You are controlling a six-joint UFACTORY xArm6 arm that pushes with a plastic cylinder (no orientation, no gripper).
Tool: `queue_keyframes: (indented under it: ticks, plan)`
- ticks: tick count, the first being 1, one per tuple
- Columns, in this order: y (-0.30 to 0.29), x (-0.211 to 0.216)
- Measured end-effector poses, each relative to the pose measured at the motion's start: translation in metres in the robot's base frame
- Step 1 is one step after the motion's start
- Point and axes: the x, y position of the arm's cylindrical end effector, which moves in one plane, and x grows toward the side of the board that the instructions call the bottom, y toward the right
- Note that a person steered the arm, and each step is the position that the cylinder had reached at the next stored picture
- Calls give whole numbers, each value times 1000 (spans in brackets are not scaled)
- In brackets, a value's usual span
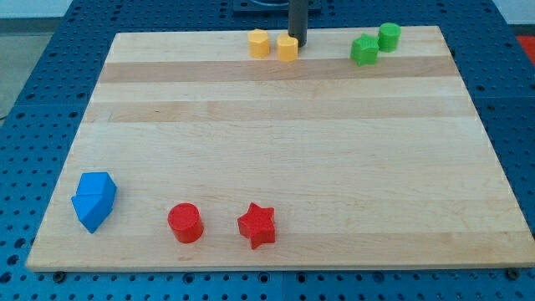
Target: Nudge the blue triangle right a bit
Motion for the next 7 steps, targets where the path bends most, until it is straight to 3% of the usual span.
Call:
queue_keyframes:
  ticks: [2, 3, 4, 6, 7]
  plan:
    - [34, 46]
    - [23, 154]
    - [-41, 203]
    - [-234, 196]
    - [-306, 225]
